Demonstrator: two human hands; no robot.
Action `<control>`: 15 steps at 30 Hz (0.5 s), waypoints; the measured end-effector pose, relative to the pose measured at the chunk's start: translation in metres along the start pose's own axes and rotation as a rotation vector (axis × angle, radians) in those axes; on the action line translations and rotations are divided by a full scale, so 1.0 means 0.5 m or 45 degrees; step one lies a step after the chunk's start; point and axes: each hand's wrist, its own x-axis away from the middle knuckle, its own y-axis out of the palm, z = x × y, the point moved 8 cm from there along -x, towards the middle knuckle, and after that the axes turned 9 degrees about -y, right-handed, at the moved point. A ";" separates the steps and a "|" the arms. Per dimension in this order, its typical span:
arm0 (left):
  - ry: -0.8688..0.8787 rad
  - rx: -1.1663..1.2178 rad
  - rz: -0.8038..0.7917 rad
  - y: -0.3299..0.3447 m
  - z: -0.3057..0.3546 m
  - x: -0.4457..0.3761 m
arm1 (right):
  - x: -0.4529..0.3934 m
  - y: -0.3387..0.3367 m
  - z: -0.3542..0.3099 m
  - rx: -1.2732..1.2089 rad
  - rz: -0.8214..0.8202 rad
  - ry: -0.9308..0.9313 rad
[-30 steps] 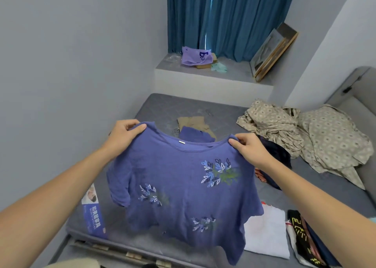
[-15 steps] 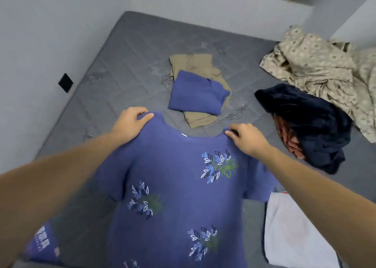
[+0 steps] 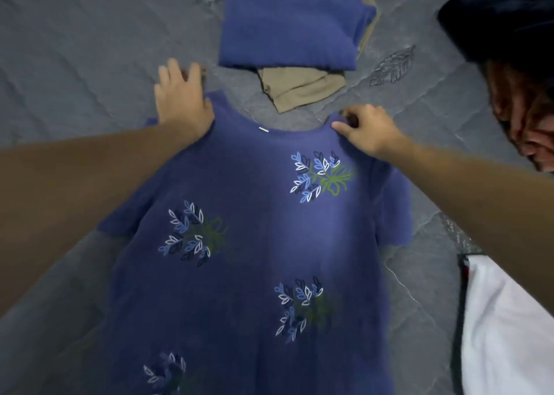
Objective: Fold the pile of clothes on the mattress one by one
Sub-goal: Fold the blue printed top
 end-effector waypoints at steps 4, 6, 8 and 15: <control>0.467 0.123 0.002 -0.007 0.179 0.151 | 0.015 -0.022 0.051 -0.291 -0.119 0.155; 0.693 0.285 -0.213 0.017 0.279 0.272 | 0.026 -0.026 0.070 -0.360 -0.231 0.213; 0.789 0.396 -0.431 0.050 0.358 0.393 | 0.034 -0.020 0.088 -0.411 -0.301 0.233; 0.610 0.152 -0.572 0.177 0.477 0.650 | 0.031 0.007 0.142 -0.502 -0.380 0.150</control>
